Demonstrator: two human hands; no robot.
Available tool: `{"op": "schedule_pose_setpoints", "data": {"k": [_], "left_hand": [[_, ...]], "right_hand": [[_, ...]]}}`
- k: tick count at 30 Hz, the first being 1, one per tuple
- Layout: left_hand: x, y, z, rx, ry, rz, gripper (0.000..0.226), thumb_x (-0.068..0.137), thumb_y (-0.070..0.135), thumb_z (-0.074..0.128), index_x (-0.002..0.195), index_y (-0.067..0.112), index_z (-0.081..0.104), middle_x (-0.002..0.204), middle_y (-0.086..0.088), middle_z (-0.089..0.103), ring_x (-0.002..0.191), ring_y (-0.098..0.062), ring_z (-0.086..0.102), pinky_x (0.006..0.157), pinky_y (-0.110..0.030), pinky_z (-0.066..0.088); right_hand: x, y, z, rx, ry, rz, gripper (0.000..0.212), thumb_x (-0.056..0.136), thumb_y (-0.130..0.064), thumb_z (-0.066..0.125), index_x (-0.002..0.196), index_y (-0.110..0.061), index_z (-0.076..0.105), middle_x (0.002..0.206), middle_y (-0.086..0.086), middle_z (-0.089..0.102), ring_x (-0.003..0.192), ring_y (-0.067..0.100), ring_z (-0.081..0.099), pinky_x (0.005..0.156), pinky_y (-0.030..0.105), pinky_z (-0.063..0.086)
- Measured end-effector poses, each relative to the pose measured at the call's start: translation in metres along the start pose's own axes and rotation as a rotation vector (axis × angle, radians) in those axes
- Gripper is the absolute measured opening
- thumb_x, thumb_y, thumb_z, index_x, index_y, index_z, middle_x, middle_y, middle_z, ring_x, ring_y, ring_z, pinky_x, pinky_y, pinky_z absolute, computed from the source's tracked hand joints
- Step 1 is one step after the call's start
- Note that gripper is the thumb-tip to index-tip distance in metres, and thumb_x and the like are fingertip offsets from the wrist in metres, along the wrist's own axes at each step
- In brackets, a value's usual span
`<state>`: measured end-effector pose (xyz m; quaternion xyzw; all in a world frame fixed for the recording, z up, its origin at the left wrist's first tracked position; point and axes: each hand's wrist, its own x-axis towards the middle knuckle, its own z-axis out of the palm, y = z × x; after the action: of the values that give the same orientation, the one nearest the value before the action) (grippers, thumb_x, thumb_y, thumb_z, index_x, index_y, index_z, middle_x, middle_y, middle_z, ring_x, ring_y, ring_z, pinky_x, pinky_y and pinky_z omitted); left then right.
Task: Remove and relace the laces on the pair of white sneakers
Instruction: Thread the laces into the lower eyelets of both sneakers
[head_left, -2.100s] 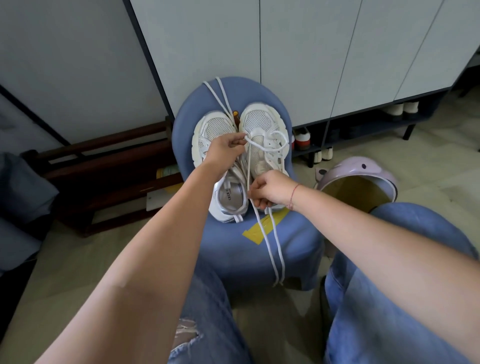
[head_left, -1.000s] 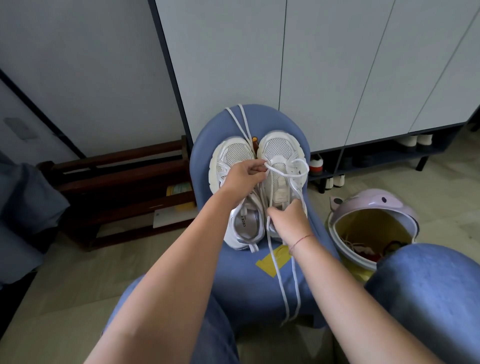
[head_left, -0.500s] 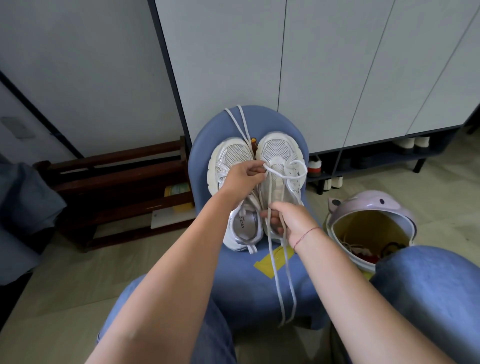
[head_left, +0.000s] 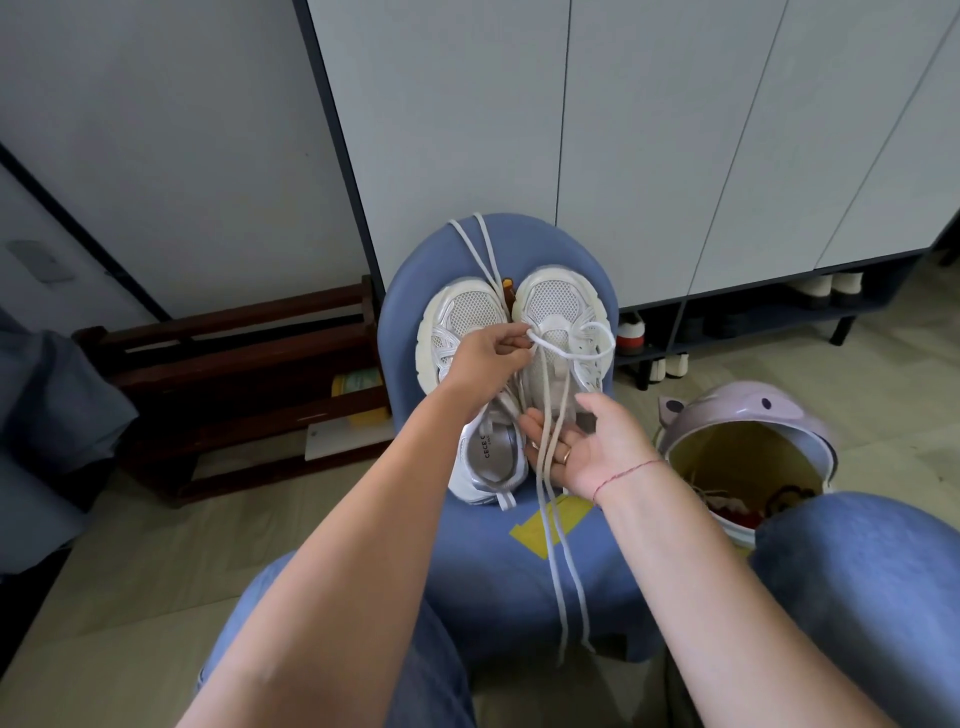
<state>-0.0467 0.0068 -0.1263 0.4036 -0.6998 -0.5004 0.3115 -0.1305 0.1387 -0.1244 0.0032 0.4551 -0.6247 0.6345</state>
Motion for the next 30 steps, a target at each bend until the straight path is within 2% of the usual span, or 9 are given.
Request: {"op": "schedule_pose_setpoints", "data": {"k": [4,6,7,9,12,16,20,25,30], "left_hand": [[0.001,0.001,0.0,0.024,-0.004,-0.003,0.038,0.092,-0.002,0.061,0.129,0.007,0.063,0.097,0.005,0.063,0.084,-0.004,0.058,0.079,-0.012,0.05],[0.001,0.001,0.0,0.029,-0.005,-0.006,0.038,0.092,-0.002,0.061,0.128,0.008,0.063,0.097,0.005,0.063,0.084,-0.004,0.058,0.077,-0.011,0.051],[0.001,0.001,0.0,0.032,-0.003,-0.005,0.038,0.092,-0.002,0.061,0.128,0.008,0.063,0.097,0.005,0.063,0.084,-0.004,0.058,0.077,-0.011,0.051],[0.001,0.0,-0.001,0.033,0.002,0.006,0.038,0.091,-0.003,0.062,0.128,0.006,0.063,0.096,0.005,0.063,0.083,-0.004,0.058,0.077,-0.009,0.05],[0.0,0.0,0.0,0.044,0.009,0.015,0.039,0.091,-0.002,0.062,0.128,0.007,0.063,0.094,0.006,0.063,0.08,-0.002,0.057,0.077,-0.01,0.048],[0.0,0.001,0.002,0.059,0.015,0.015,0.037,0.092,-0.001,0.061,0.128,0.007,0.063,0.093,0.007,0.062,0.079,-0.002,0.056,0.076,-0.011,0.048],[-0.001,0.001,0.004,0.057,0.025,0.014,0.037,0.092,-0.001,0.06,0.129,0.006,0.062,0.096,0.005,0.062,0.08,-0.002,0.056,0.077,-0.012,0.049],[-0.002,0.001,0.005,0.067,0.038,0.022,0.036,0.093,0.0,0.06,0.128,0.007,0.062,0.099,0.001,0.062,0.083,-0.005,0.056,0.078,-0.011,0.048],[-0.004,0.002,0.006,0.085,0.038,0.02,0.037,0.093,0.002,0.06,0.13,0.006,0.061,0.101,0.002,0.061,0.086,-0.006,0.056,0.085,-0.016,0.049]], "right_hand": [[0.005,-0.02,0.013,-0.111,-0.115,0.038,0.026,0.096,-0.027,0.043,0.102,-0.005,0.056,0.096,0.016,0.066,0.088,0.024,0.065,0.087,0.04,0.047],[0.011,-0.027,0.019,-0.112,-0.117,0.04,0.023,0.096,-0.023,0.044,0.096,-0.004,0.057,0.087,0.014,0.066,0.08,0.021,0.064,0.081,0.037,0.051],[0.013,-0.027,0.021,-0.089,-0.101,0.029,0.02,0.097,-0.021,0.045,0.092,-0.005,0.057,0.079,0.011,0.064,0.07,0.017,0.062,0.071,0.032,0.053],[0.018,-0.023,0.021,-0.103,-0.078,-0.032,0.021,0.099,-0.023,0.043,0.085,-0.012,0.054,0.057,0.0,0.053,0.044,0.008,0.044,0.047,0.019,0.039],[0.024,-0.006,0.011,-0.299,-0.027,-0.166,0.032,0.103,-0.033,0.035,0.082,-0.015,0.052,0.039,-0.009,0.03,0.03,0.004,0.021,0.036,0.015,0.019],[0.025,0.014,-0.007,-0.522,0.057,-0.358,0.033,0.104,-0.024,0.032,0.076,-0.015,0.048,0.036,-0.012,0.026,0.029,0.003,0.019,0.034,0.01,0.016],[0.021,0.026,-0.023,-0.656,0.076,-0.421,0.034,0.102,-0.019,0.035,0.071,-0.016,0.047,0.044,-0.007,0.029,0.033,0.004,0.022,0.033,0.015,0.018],[0.014,0.048,-0.04,-0.851,0.221,-0.561,0.032,0.097,-0.013,0.039,0.066,-0.016,0.049,0.055,0.001,0.037,0.053,0.017,0.032,0.05,0.027,0.023],[0.006,0.073,-0.053,-0.943,0.268,-0.622,0.032,0.1,-0.016,0.037,0.07,-0.015,0.049,0.06,-0.001,0.043,0.059,0.015,0.04,0.055,0.029,0.031]]}}
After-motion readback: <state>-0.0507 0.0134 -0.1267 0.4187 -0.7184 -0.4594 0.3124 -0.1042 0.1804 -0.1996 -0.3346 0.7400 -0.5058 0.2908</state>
